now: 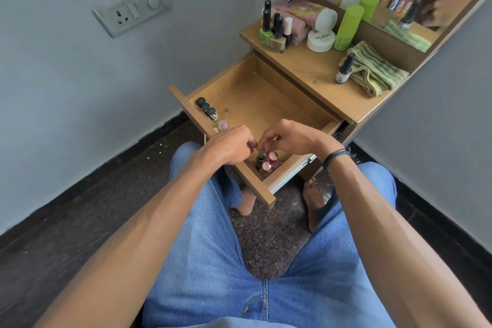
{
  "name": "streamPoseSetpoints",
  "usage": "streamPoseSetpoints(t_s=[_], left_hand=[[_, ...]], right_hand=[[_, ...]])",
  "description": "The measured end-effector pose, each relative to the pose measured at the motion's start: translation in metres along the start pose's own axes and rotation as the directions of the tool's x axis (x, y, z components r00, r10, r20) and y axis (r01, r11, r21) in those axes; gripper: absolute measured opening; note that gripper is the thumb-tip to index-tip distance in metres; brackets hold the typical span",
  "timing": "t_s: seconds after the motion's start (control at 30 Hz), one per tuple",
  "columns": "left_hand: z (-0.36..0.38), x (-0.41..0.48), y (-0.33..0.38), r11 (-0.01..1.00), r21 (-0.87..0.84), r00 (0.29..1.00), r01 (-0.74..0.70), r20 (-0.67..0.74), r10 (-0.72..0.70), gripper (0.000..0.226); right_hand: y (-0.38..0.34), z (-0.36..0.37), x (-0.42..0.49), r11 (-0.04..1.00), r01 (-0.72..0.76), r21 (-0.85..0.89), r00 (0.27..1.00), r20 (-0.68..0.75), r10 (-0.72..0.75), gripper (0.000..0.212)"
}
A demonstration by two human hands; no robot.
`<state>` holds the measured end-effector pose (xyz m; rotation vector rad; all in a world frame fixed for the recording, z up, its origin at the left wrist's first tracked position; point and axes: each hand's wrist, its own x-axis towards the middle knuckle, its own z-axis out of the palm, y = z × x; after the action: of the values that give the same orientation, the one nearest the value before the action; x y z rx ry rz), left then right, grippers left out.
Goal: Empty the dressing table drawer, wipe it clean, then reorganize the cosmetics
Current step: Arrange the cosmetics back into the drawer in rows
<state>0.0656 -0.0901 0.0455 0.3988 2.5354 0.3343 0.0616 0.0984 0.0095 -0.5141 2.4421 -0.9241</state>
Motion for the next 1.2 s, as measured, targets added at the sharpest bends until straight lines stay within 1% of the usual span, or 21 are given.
streamPoseSetpoints(t_s=[0.13, 0.33, 0.4, 0.5, 0.57, 0.6, 0.63, 0.67, 0.7, 0.77, 0.8, 0.83, 0.87, 0.9, 0.93, 1.0, 1.1, 1.2], left_hand=[[0.000, 0.001, 0.002, 1.000, -0.015, 0.999, 0.004, 0.037, -0.003, 0.038], [0.001, 0.003, -0.001, 1.000, 0.000, 0.996, -0.009, 0.093, 0.009, 0.035], [0.003, 0.006, -0.003, 1.000, -0.031, 0.995, -0.005, 0.095, 0.008, 0.037], [0.005, 0.013, -0.009, 0.998, -0.056, 0.996, 0.018, 0.090, -0.013, 0.046], [0.004, 0.016, -0.011, 0.998, -0.062, 0.998, 0.022, 0.059, -0.018, 0.050], [0.001, 0.017, -0.010, 0.997, -0.074, 0.999, 0.018, 0.035, -0.016, 0.049], [-0.002, 0.018, -0.009, 0.996, -0.092, 1.000, 0.010, 0.012, -0.009, 0.047], [-0.006, 0.018, -0.006, 0.993, -0.115, 1.000, -0.001, -0.005, 0.000, 0.046], [-0.010, 0.019, -0.002, 0.990, -0.140, 1.000, -0.010, -0.013, 0.008, 0.045], [-0.018, 0.020, 0.004, 0.982, -0.187, 0.999, -0.030, -0.030, 0.025, 0.047], [-0.021, 0.021, 0.007, 0.978, -0.205, 0.998, -0.045, -0.049, 0.036, 0.048], [-0.024, 0.022, 0.008, 0.974, -0.219, 0.997, -0.057, -0.064, 0.044, 0.048], [-0.027, 0.023, 0.010, 0.971, -0.227, 0.996, -0.070, -0.078, 0.054, 0.045], [-0.029, 0.023, 0.012, 0.969, -0.233, 0.994, -0.081, -0.087, 0.063, 0.041], [-0.031, 0.024, 0.014, 0.968, -0.235, 0.993, -0.092, -0.095, 0.072, 0.036], [-0.032, 0.024, 0.018, 0.966, -0.237, 0.991, -0.106, -0.106, 0.083, 0.031], [-0.030, 0.028, 0.015, 0.967, -0.236, 0.991, -0.093, -0.115, 0.068, 0.031], [-0.030, 0.032, 0.002, 0.940, -0.332, 0.989, -0.076, -0.141, 0.030, 0.033]], right_hand=[[0.004, 0.003, -0.003, 0.999, -0.039, 0.023, 0.999, 0.029, 0.038, 0.040], [0.010, 0.005, -0.008, 0.998, -0.044, 0.047, 0.998, -0.037, 0.046, 0.035], [0.009, 0.003, -0.011, 0.996, -0.065, 0.061, 0.993, -0.090, 0.071, 0.032], [0.005, -0.006, -0.020, 0.994, -0.081, 0.080, 0.974, -0.205, 0.096, 0.030], [0.002, -0.015, -0.028, 0.996, -0.040, 0.075, 0.944, -0.323, 0.062, 0.028], [0.000, -0.020, -0.032, 0.998, -0.006, 0.059, 0.915, -0.403, 0.029, 0.026], [-0.001, -0.025, -0.035, 0.999, 0.028, 0.039, 0.868, -0.497, -0.005, 0.023], [-0.003, -0.032, -0.038, 0.998, 0.053, 0.021, 0.798, -0.602, -0.029, 0.021], [-0.004, -0.039, -0.040, 0.999, 0.052, 0.015, 0.702, -0.712, -0.026, 0.017], [-0.005, -0.054, -0.043, 0.998, -0.019, 0.053, 0.457, -0.888, 0.056, 0.013], [-0.002, -0.061, -0.042, 0.994, -0.065, 0.092, 0.338, -0.935, 0.108, 0.017], [0.002, -0.067, -0.042, 0.985, -0.103, 0.137, 0.247, -0.956, 0.158, 0.024], [0.007, -0.072, -0.041, 0.973, -0.137, 0.183, 0.190, -0.960, 0.207, 0.033], [0.013, -0.076, -0.040, 0.960, -0.172, 0.223, 0.168, -0.953, 0.251, 0.042], [0.019, -0.079, -0.040, 0.946, -0.206, 0.250, 0.173, -0.942, 0.287, 0.049], [0.029, -0.082, -0.037, 0.922, -0.271, 0.278, 0.217, -0.915, 0.340, 0.055], [0.036, -0.082, -0.032, 0.896, -0.356, 0.263, 0.285, -0.883, 0.373, 0.048], [0.038, -0.081, -0.030, 0.875, -0.412, 0.255, 0.306, -0.866, 0.396, 0.040]])
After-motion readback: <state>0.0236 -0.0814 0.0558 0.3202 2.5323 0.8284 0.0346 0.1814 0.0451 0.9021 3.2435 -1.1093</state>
